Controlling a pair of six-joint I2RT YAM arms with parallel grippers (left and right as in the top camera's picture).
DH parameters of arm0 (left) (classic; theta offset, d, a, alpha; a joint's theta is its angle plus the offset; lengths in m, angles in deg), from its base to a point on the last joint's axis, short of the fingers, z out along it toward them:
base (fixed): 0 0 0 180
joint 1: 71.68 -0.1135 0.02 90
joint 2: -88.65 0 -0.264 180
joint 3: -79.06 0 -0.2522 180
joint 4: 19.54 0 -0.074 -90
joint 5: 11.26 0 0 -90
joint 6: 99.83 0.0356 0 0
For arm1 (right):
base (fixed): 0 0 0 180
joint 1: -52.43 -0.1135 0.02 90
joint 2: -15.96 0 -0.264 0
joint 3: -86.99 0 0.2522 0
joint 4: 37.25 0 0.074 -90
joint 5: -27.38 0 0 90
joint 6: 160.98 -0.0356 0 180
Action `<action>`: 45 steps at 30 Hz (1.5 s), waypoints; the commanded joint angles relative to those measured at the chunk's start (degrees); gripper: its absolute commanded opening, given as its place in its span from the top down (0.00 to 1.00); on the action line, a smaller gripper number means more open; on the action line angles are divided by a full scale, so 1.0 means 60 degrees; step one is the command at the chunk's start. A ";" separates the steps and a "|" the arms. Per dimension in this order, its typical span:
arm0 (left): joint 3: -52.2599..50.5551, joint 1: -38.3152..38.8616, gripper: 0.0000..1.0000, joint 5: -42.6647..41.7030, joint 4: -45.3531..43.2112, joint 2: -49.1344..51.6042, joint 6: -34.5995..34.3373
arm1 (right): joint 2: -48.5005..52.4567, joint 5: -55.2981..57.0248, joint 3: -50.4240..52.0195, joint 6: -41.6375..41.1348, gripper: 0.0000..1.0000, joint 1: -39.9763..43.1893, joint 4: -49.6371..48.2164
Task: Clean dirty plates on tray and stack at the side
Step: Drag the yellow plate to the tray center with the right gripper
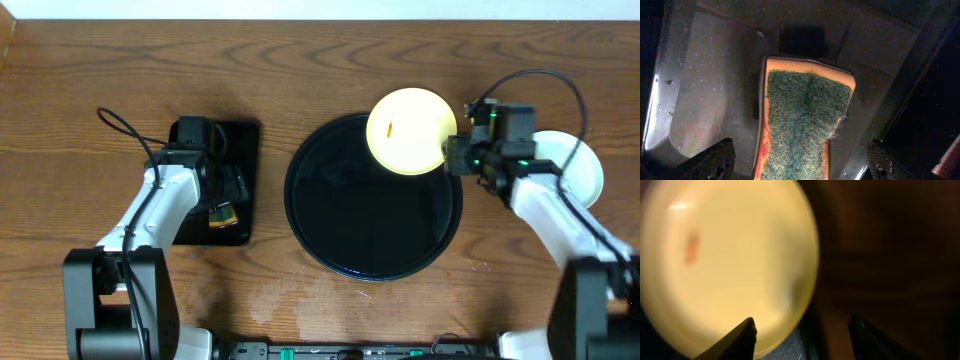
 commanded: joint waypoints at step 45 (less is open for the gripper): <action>0.0011 -0.0044 0.15 0.0251 0.0153 -0.0036 0.0397 | -0.0798 0.0499 0.0197 -0.0685 0.58 -0.1610 0.2790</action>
